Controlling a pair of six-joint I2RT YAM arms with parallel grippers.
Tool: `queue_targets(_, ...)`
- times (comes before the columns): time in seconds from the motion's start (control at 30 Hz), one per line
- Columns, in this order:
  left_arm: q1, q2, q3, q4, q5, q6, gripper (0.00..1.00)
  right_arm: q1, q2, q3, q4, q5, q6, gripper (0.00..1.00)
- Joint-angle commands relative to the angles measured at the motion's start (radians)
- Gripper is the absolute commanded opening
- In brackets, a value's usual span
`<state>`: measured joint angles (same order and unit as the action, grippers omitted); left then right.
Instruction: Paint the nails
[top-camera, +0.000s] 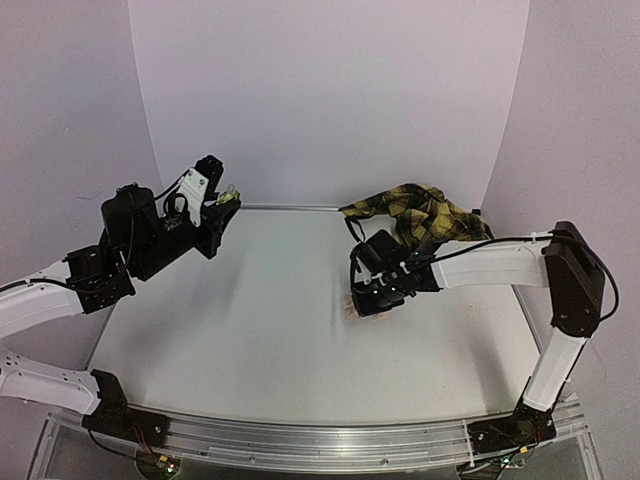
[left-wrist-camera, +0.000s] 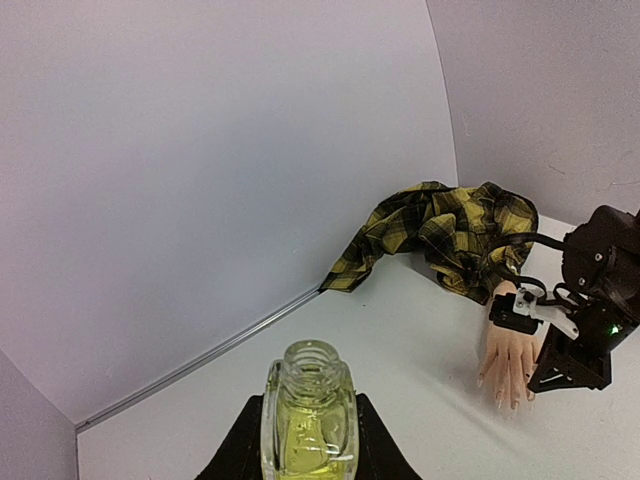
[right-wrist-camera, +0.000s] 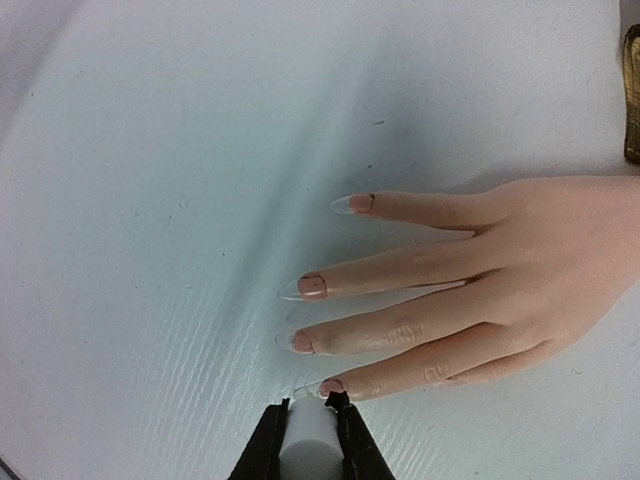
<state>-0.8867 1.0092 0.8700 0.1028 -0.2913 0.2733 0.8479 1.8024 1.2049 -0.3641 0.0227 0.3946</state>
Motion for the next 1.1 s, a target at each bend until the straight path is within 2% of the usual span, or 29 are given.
queue_targets(0.0,0.001,0.002,0.033,0.027,0.004,0.009,0.00,-0.003,0.024,0.043,-0.016,0.034,0.005,0.00)
queue_targets(1.07,0.002,0.004,0.030,0.030,0.001,0.013,0.00,-0.007,0.046,0.044,-0.039,0.051,0.006,0.00)
